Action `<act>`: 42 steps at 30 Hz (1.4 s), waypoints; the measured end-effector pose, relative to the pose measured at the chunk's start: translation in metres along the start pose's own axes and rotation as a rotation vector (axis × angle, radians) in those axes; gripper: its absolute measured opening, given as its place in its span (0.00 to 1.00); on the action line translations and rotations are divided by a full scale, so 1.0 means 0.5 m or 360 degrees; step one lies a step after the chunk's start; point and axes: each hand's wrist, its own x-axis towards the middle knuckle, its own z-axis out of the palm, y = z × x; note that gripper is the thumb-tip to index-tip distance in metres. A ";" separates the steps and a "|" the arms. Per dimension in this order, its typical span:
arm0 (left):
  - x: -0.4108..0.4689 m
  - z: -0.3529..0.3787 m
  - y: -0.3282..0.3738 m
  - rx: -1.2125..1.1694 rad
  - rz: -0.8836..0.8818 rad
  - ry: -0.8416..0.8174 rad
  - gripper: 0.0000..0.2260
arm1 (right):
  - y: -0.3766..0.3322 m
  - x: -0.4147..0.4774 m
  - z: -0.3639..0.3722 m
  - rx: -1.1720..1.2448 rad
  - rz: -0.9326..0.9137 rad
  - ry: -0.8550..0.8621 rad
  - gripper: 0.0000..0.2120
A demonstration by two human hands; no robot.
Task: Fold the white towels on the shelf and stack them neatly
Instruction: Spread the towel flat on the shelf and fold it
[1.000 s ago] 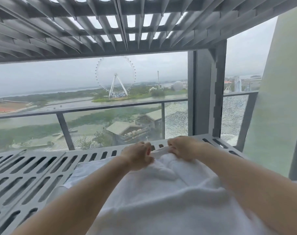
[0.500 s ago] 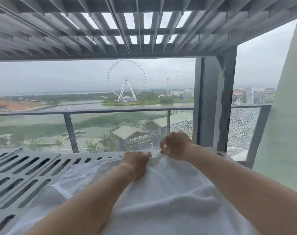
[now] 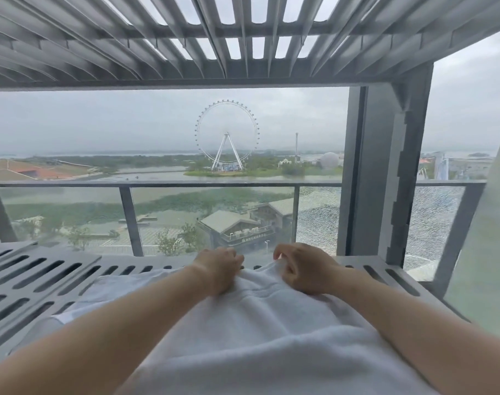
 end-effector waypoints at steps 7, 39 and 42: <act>0.024 -0.011 0.101 -0.1354 0.0083 0.0334 0.14 | 0.004 -0.001 -0.030 0.0236 -0.0017 0.0119 0.16; -0.024 -0.055 -0.028 -0.1376 0.0134 0.0288 0.05 | -0.089 -0.016 0.014 0.1242 0.0335 0.0640 0.23; -0.027 -0.026 -0.032 -0.1653 0.0079 0.0158 0.05 | -0.079 -0.023 0.017 0.1025 0.0347 0.0586 0.13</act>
